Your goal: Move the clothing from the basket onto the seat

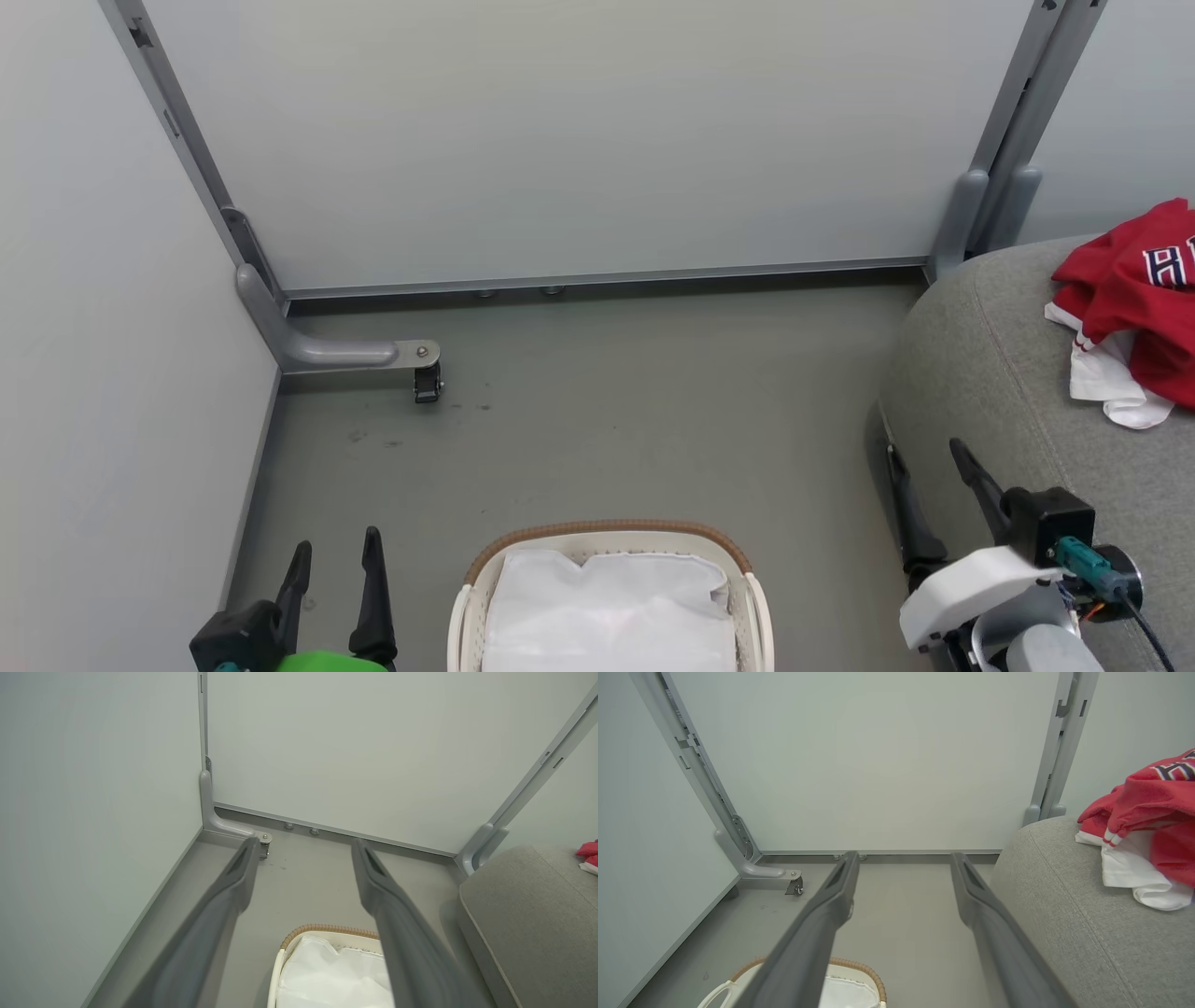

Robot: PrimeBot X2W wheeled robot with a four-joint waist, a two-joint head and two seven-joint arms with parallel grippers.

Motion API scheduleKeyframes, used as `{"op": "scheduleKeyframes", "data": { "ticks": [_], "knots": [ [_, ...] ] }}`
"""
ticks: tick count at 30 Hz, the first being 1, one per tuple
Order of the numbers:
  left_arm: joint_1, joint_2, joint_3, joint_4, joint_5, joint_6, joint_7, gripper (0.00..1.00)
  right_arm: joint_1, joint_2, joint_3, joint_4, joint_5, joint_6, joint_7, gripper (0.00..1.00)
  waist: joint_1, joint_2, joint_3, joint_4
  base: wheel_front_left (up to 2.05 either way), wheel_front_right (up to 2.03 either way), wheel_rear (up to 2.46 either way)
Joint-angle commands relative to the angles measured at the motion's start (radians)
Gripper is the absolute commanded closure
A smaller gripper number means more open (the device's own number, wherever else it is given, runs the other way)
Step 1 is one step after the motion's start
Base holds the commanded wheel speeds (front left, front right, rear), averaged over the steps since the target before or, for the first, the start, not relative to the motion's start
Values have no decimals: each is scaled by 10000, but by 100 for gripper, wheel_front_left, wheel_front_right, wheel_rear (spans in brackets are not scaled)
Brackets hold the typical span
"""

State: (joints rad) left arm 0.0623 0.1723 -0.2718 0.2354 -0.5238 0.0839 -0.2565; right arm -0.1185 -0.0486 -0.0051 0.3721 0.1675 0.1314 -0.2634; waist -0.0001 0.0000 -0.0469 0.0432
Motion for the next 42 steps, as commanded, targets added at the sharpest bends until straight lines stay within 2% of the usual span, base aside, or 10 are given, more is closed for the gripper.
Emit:
{"op": "scheduleKeyframes", "data": {
  "ticks": [1, 8, 29, 30, 34, 42],
  "knots": [
    [159, -5, -28, -24, -47, 5, 16, 0, 243, -40, 68, -121, -93, -15, -18, 0, 1, 0, -27, -33, 0, 0, 0],
    [254, -30, -181, 7, -73, 51, 163, 0, 706, -41, 110, -356, 271, -15, -18, 0, 1, 0, -70, -155, 0, 0, 0],
    [111, 22, -208, 53, -192, 76, 138, 0, 591, -40, 0, -305, 212, -15, -18, 0, 1, 0, 11, -135, 0, 0, 0],
    [100, -18, -226, 50, -208, 57, 177, 100, 621, 6, 21, -307, 254, 0, 0, 100, 1, 0, 14, -135, 0, 0, 0],
    [121, -73, -250, 354, -268, 42, 227, 100, 760, 78, 20, 0, 324, 0, 50, 100, 1, 0, 17, -136, 0, 0, 0],
    [-85, -188, 187, 327, -1433, -195, 594, 100, 640, 66, -143, -102, 1851, -1, 496, 100, 1, 0, 47, -155, 0, 0, 0]
  ]
}}
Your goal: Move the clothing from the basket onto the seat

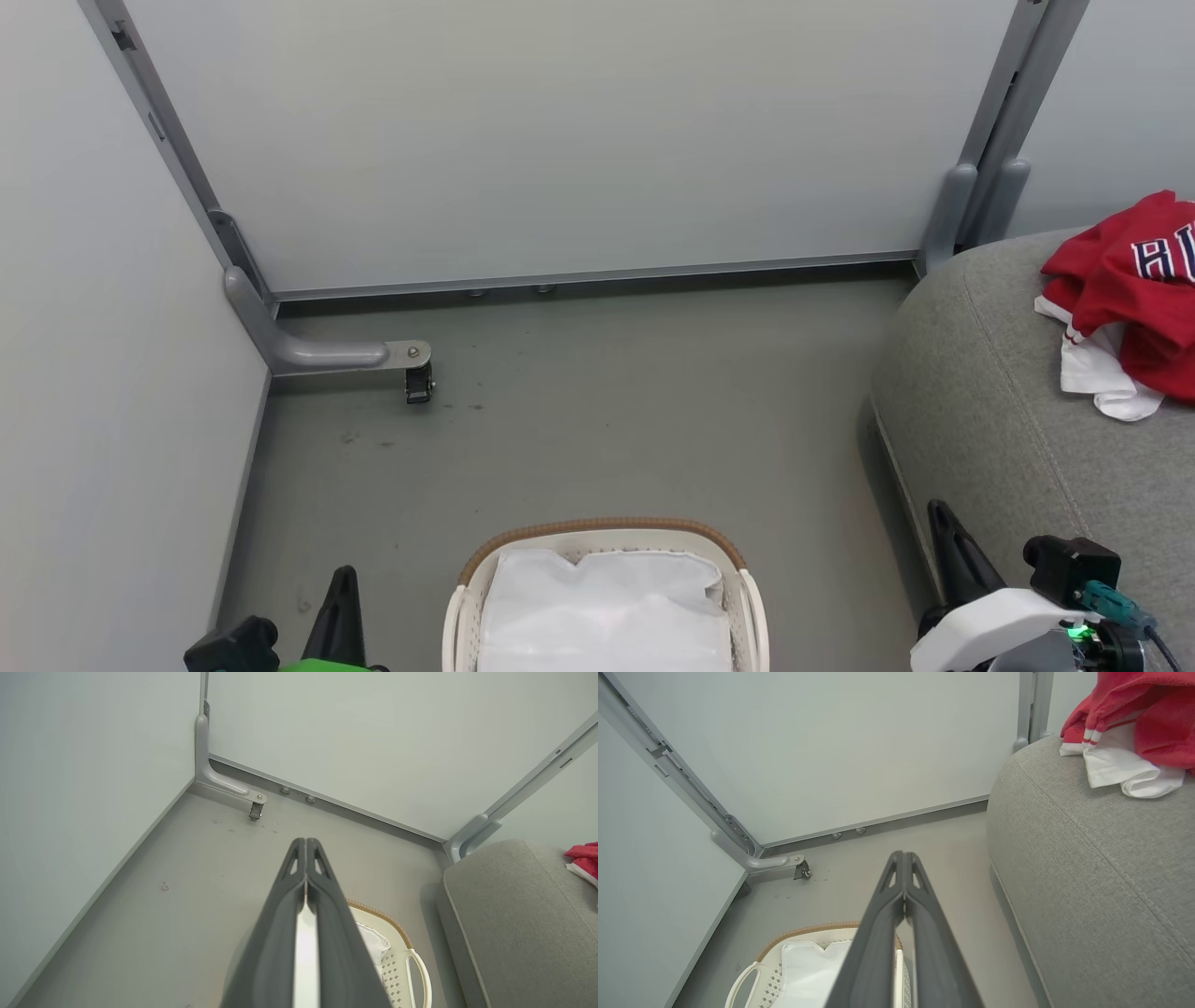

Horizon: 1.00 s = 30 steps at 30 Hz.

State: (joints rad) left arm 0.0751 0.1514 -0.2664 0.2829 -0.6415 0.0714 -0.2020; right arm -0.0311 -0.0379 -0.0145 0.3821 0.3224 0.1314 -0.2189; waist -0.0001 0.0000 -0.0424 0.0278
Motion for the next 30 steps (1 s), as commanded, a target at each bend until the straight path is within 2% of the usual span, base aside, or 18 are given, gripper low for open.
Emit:
{"op": "scheduleKeyframes", "data": {
  "ticks": [1, 30],
  "knots": [
    [-236, 9, 178, -149, -374, -95, 88, 100, -237, -43, -56, -224, 460, -1, 88, 100, 1, 0, 5, -3, 0, 0, 0],
    [-879, -341, 1491, -242, -3787, -807, 1193, 100, -439, -84, -377, -698, 4991, -4, 1243, 100, 1, 0, 117, -71, 0, 0, 0]
  ]
}}
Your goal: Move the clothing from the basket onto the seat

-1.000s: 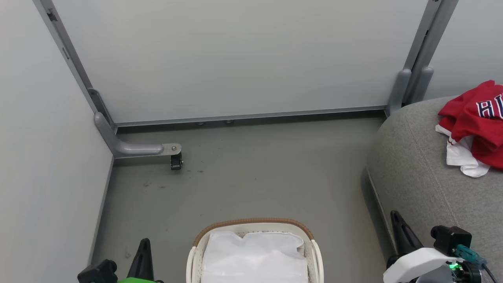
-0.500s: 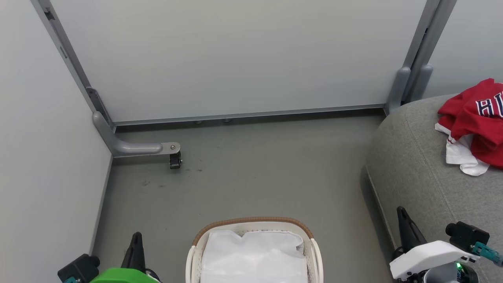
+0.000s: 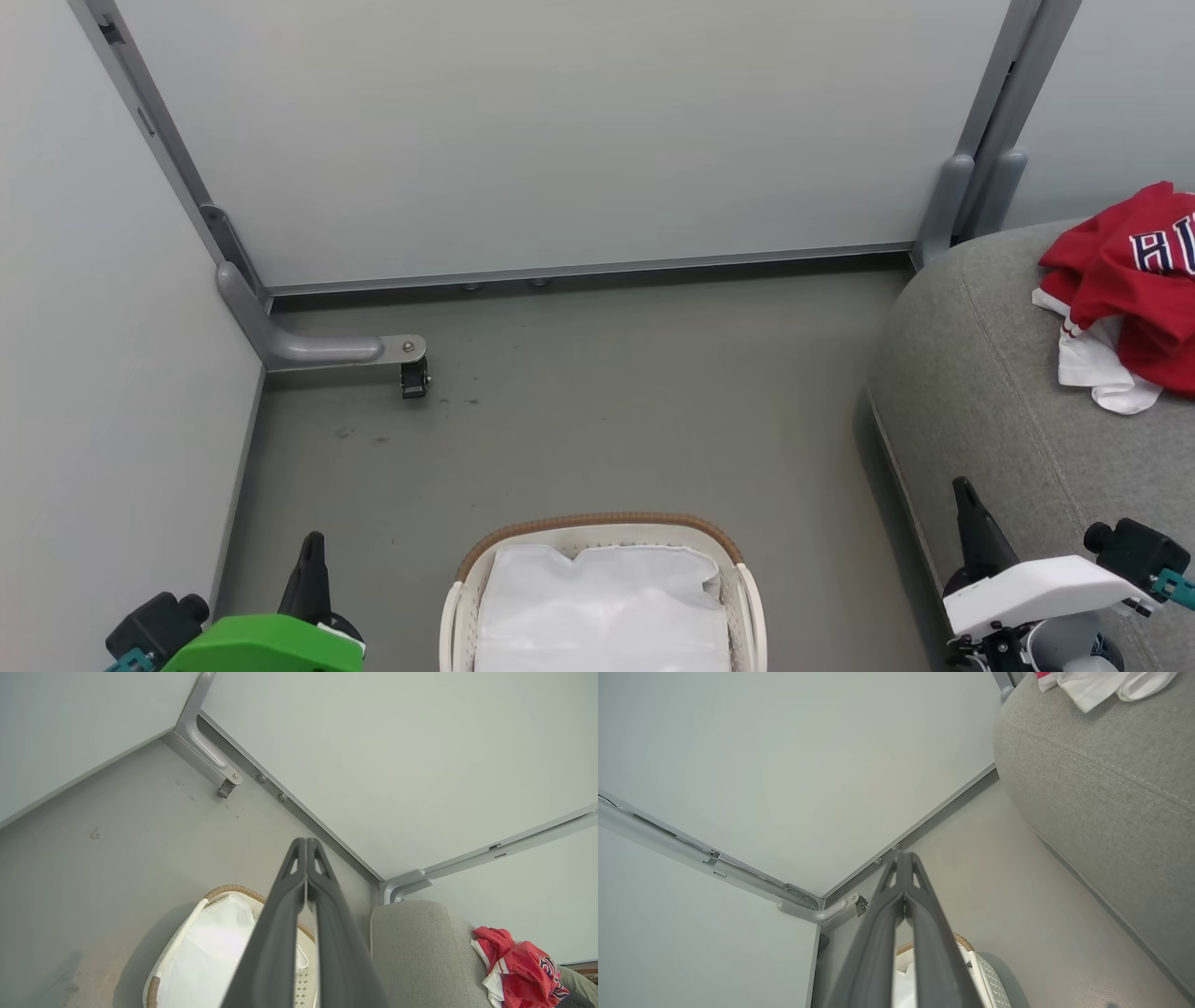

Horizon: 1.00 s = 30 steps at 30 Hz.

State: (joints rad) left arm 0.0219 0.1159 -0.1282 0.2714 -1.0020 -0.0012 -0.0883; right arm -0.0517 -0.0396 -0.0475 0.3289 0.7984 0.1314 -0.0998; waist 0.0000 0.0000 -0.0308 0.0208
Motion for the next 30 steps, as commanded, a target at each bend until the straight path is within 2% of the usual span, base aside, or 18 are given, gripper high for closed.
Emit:
{"op": "scheduleKeyframes", "data": {
  "ticks": [1, 30],
  "knots": [
    [-362, 4, 144, -131, -275, -102, 84, 100, -241, -67, -56, -179, 346, -4, 81, 100, 0, 0, 5, -3, 0, 0, 0],
    [-799, -265, 1115, -205, -2742, -623, 893, 100, -413, -98, -321, -484, 3635, -6, 957, 100, 0, 0, 116, -71, 0, 0, 0]
  ]
}}
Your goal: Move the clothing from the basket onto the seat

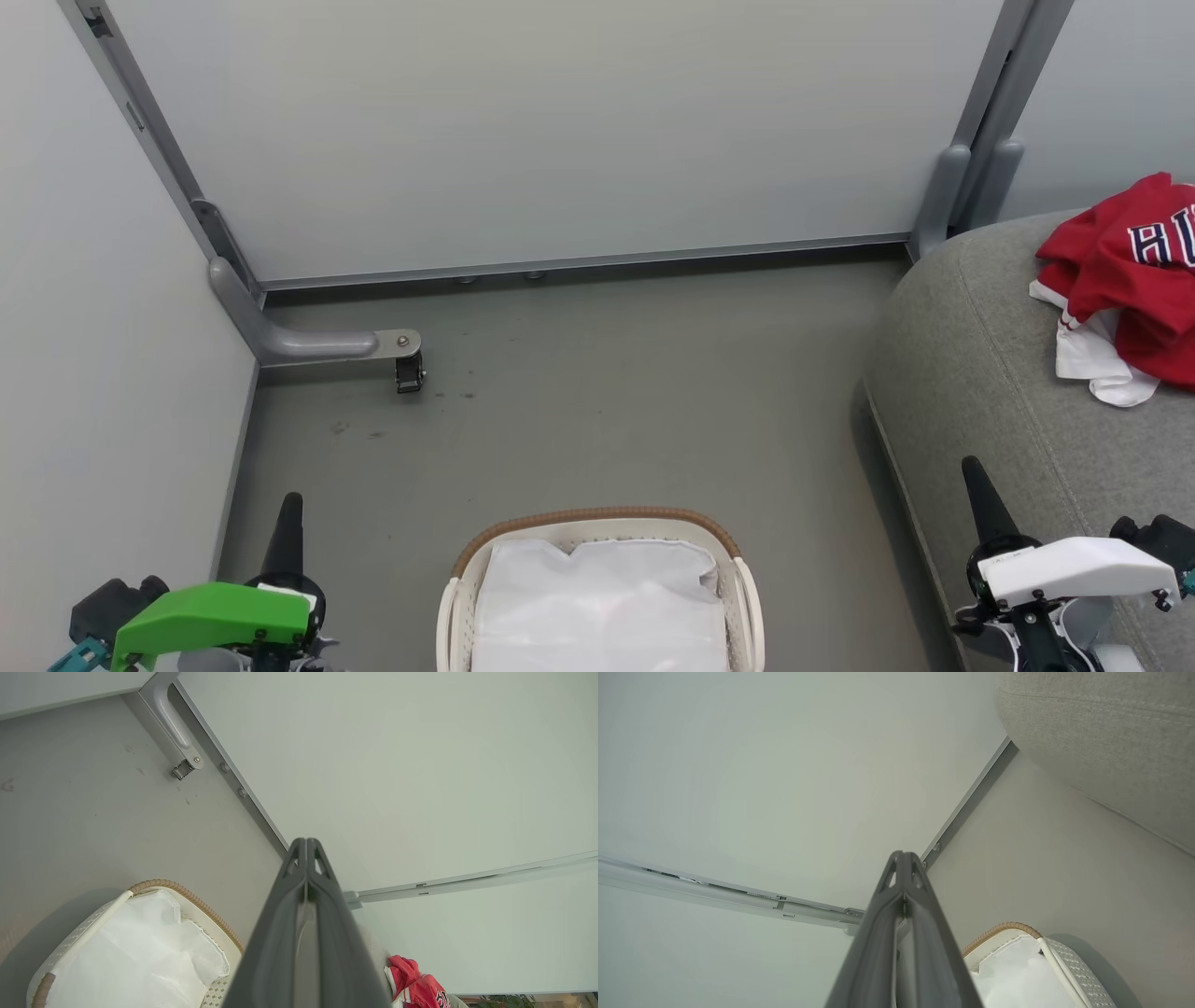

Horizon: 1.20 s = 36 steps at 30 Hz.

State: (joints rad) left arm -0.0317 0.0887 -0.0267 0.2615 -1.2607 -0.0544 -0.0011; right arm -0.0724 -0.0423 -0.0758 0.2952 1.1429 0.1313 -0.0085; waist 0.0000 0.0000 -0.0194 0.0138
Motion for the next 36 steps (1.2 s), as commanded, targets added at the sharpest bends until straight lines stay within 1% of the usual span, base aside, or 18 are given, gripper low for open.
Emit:
{"op": "scheduleKeyframes", "data": {
  "ticks": [1, 21, 36],
  "knots": [
    [-275, 0, 126, -104, -222, -112, 51, 100, -211, -72, -45, -154, 277, -5, 72, 100, 0, 0, 5, -3, 0, 0, 0],
    [-526, -161, 660, -143, -1591, -380, 512, 100, -301, -84, -193, -311, 2095, -7, 545, 100, 0, 0, 83, -51, 0, 0, 0],
    [-680, -257, 1006, -163, -2440, -562, 795, 100, -346, -94, -287, -415, 3249, -5, 871, 100, 0, 0, 139, -85, 0, 0, 0]
  ]
}}
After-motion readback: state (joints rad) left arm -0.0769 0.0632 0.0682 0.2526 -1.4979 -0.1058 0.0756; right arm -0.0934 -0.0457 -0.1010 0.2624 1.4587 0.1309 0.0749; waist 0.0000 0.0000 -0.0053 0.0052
